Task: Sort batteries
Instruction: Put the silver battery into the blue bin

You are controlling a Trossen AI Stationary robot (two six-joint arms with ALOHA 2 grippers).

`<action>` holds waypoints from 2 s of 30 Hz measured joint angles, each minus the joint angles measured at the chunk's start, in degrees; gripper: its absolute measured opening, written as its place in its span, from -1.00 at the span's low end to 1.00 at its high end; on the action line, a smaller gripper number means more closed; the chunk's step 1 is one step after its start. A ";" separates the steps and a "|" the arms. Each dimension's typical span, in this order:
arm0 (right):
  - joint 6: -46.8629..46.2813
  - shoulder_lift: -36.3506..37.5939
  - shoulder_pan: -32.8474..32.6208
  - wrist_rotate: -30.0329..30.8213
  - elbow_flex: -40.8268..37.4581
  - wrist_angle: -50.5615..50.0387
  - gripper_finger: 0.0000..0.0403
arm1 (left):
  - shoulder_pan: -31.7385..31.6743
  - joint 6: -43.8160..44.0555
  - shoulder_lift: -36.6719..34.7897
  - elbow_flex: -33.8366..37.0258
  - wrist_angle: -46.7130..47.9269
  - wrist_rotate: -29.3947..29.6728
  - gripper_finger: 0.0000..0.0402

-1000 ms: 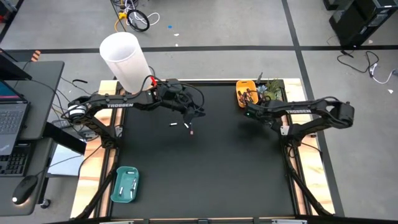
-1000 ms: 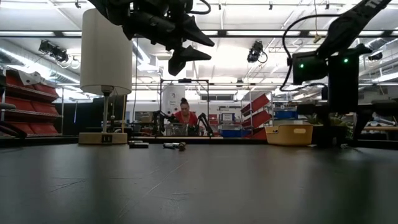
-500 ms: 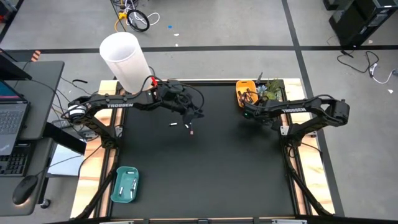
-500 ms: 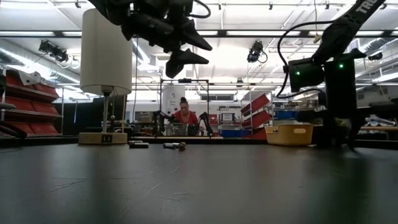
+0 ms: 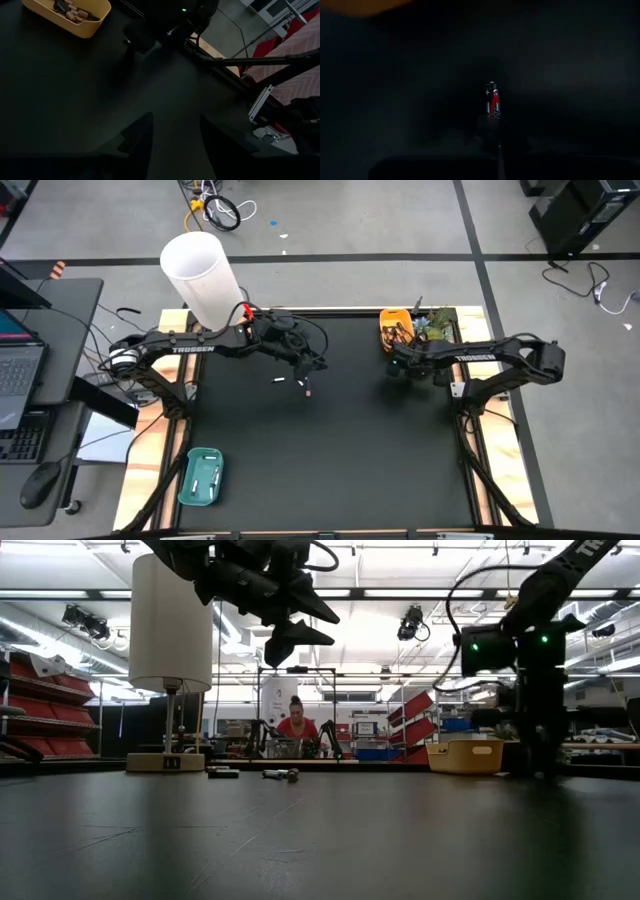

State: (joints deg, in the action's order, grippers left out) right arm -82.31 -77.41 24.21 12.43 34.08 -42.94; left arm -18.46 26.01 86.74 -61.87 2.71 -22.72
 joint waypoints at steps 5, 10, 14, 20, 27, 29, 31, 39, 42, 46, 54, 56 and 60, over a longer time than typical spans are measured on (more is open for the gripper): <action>4.92 2.39 -1.25 0.02 0.73 1.02 -0.99 | 0.00 0.12 0.00 0.00 -0.04 0.00 -0.12; 9.34 3.61 -4.00 -0.90 0.77 6.15 -0.99 | 0.00 0.49 0.00 0.00 -0.13 0.00 -0.12; 12.60 3.69 -6.30 -1.60 0.79 11.16 -0.99 | 0.02 3.07 0.00 0.00 0.01 -0.07 -0.12; 24.03 3.91 -10.81 -2.27 0.81 31.84 -1.00 | -0.19 4.57 0.52 0.91 -0.13 -6.62 -0.12; 28.24 3.96 -13.58 -0.18 2.79 49.84 -1.00 | -0.38 11.15 0.64 5.00 -6.68 -7.34 -0.16; 31.05 3.93 -13.73 -2.93 3.72 54.09 -1.00 | -0.37 14.91 0.66 6.21 -12.43 -8.70 -0.16; 33.30 3.91 -14.00 -6.61 4.57 57.92 -1.00 | -0.35 19.10 0.66 7.16 -18.96 -9.38 -0.16; 36.32 4.00 -15.81 -6.62 8.68 62.97 -1.00 | -0.76 27.68 0.66 7.52 -27.22 -4.80 -0.14; 36.94 4.00 -16.00 -6.40 9.32 63.87 -1.00 | -0.72 28.44 0.66 7.52 -27.33 -3.64 -0.12; 36.90 3.93 -16.00 -6.97 9.87 64.25 -1.00 | -0.72 28.50 0.66 7.52 -29.21 -3.30 -0.11; 35.79 3.87 -16.01 -7.67 9.87 64.27 -1.00 | -0.71 28.64 0.66 7.52 -35.50 -0.49 -0.11; 35.79 3.87 -16.21 -7.74 9.87 64.27 -1.00 | -0.70 28.66 0.65 7.52 -36.56 0.04 -0.11; 35.61 3.87 -16.33 -7.76 9.87 64.67 -1.00 | -0.70 28.44 0.64 7.52 -35.55 0.15 -0.11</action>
State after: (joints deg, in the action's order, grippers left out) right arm -46.70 -73.54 7.88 4.67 43.94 21.73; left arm -19.16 54.46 87.38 -54.35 -32.85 -22.57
